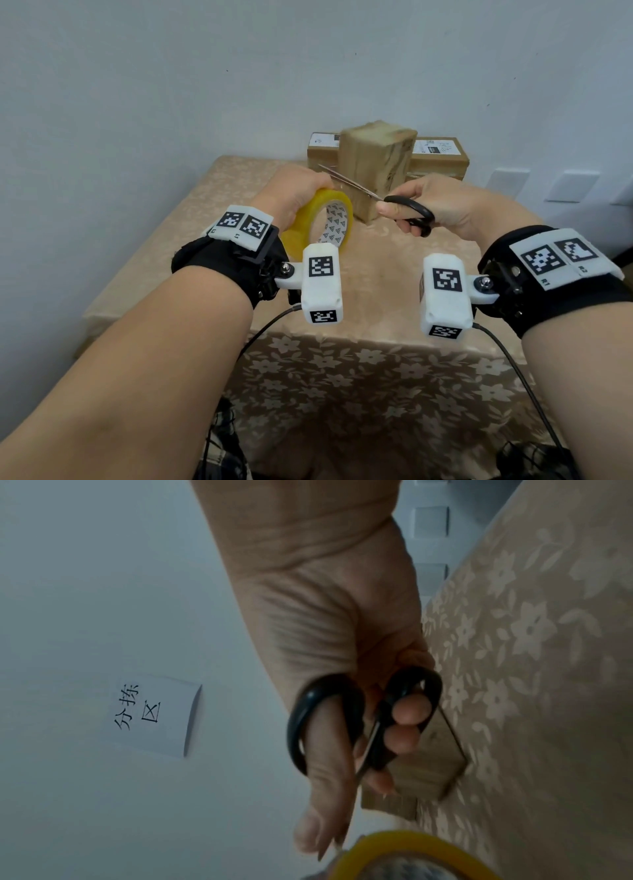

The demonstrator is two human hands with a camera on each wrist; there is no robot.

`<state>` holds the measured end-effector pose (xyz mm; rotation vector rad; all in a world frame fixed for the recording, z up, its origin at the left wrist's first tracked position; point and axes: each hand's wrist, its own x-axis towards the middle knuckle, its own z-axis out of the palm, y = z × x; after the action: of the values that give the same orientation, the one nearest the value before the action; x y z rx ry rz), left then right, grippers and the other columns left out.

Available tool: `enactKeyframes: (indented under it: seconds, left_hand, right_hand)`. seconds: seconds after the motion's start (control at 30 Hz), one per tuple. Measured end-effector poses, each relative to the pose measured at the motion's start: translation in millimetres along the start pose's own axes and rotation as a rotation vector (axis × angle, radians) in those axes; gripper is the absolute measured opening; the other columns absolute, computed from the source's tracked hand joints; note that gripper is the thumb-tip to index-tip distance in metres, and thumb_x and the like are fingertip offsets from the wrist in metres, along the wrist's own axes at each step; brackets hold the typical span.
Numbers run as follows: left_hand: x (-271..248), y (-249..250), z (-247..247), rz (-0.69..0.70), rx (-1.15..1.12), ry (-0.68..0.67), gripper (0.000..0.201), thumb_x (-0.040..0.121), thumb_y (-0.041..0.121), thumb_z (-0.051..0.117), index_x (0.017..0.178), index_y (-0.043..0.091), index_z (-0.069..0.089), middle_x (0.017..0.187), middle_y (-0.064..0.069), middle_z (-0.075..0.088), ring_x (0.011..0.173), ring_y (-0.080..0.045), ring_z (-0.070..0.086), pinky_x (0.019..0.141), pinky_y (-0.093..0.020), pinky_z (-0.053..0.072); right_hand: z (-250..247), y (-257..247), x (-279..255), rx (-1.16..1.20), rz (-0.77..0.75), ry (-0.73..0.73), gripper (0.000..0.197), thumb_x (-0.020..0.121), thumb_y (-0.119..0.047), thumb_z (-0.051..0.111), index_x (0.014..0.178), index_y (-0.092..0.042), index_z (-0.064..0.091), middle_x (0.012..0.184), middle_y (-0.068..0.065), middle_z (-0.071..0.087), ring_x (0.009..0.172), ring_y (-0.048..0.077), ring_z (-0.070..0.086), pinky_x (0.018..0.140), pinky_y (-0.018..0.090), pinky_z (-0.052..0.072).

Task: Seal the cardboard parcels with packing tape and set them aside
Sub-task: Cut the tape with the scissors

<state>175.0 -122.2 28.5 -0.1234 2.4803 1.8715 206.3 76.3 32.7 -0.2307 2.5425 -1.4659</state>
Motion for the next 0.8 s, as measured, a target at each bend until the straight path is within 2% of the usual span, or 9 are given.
enactKeyframes:
  seconds: [0.13, 0.27, 0.37, 0.47, 0.53, 0.6, 0.7, 0.8]
  left_hand:
    - [-1, -3, -2, 0.012, 0.020, 0.014, 0.008, 0.083, 0.016, 0.066, 0.088, 0.009, 0.067, 0.071, -0.002, 0.062, 0.059, -0.014, 0.055, 0.054, -0.021, 0.045]
    - [-3, -7, -3, 0.014, 0.015, 0.011, 0.003, 0.085, 0.019, 0.065, 0.084, 0.016, 0.066, 0.076, -0.002, 0.064, 0.067, -0.016, 0.057, 0.055, -0.022, 0.043]
    - [-6, -8, -1, 0.033, 0.021, -0.002, 0.007, 0.088, 0.021, 0.062, 0.081, 0.021, 0.062, 0.077, 0.002, 0.061, 0.067, -0.011, 0.056, 0.054, -0.022, 0.041]
    - [-11, -10, 1, 0.068, 0.036, -0.011, 0.009, 0.089, 0.024, 0.060, 0.081, 0.023, 0.062, 0.078, 0.004, 0.061, 0.071, -0.012, 0.055, 0.057, -0.023, 0.040]
    - [-16, -11, 2, 0.084, 0.065, -0.023, 0.007, 0.090, 0.025, 0.058, 0.084, 0.022, 0.062, 0.080, 0.005, 0.059, 0.073, -0.010, 0.053, 0.058, -0.023, 0.038]
    - [-22, -12, 1, 0.098, 0.072, -0.053, 0.008, 0.090, 0.024, 0.056, 0.087, 0.020, 0.062, 0.083, 0.005, 0.058, 0.075, -0.010, 0.052, 0.060, -0.024, 0.037]
    - [-30, -13, 1, 0.136, 0.099, -0.089, 0.012, 0.091, 0.020, 0.051, 0.092, 0.017, 0.062, 0.089, 0.005, 0.058, 0.079, -0.011, 0.052, 0.062, -0.025, 0.038]
    - [-34, -15, 4, 0.185, 0.111, -0.114, 0.012, 0.091, 0.017, 0.050, 0.088, 0.020, 0.062, 0.092, 0.009, 0.059, 0.082, -0.008, 0.053, 0.064, -0.023, 0.039]
  right_hand:
    - [0, 6, 3, -0.052, 0.043, 0.087, 0.043, 0.066, -0.050, 0.077, 0.088, -0.014, 0.070, 0.059, 0.004, 0.060, 0.044, 0.008, 0.051, 0.050, 0.023, 0.039]
    - [-2, 10, 3, -0.083, 0.070, 0.147, 0.034, 0.074, -0.044, 0.077, 0.091, -0.017, 0.067, 0.064, 0.005, 0.062, 0.045, 0.007, 0.053, 0.048, 0.020, 0.040]
    - [-3, 13, 3, -0.137, 0.090, 0.145, 0.032, 0.074, -0.043, 0.077, 0.090, -0.018, 0.064, 0.066, 0.005, 0.064, 0.053, 0.012, 0.054, 0.053, 0.023, 0.041]
    - [3, 19, 0, -0.242, 0.131, 0.056, 0.031, 0.073, -0.042, 0.078, 0.087, -0.019, 0.062, 0.076, 0.003, 0.062, 0.065, 0.013, 0.054, 0.064, 0.026, 0.041]
    - [7, 24, -6, -0.385, 0.160, 0.002, 0.035, 0.075, -0.042, 0.077, 0.093, -0.016, 0.063, 0.088, 0.002, 0.060, 0.079, 0.015, 0.053, 0.071, 0.028, 0.041]
    - [12, 32, -12, -0.507, 0.214, -0.018, 0.043, 0.079, -0.041, 0.074, 0.104, -0.008, 0.064, 0.095, 0.009, 0.062, 0.086, 0.022, 0.054, 0.073, 0.030, 0.040]
    - [19, 46, -18, -0.686, 0.292, 0.018, 0.042, 0.085, -0.034, 0.068, 0.104, 0.003, 0.063, 0.083, 0.013, 0.063, 0.073, 0.026, 0.055, 0.059, 0.028, 0.040]
    - [26, 51, -19, -0.800, 0.338, 0.126, 0.052, 0.080, -0.039, 0.074, 0.099, 0.003, 0.051, 0.072, 0.008, 0.057, 0.065, 0.024, 0.053, 0.055, 0.028, 0.039]
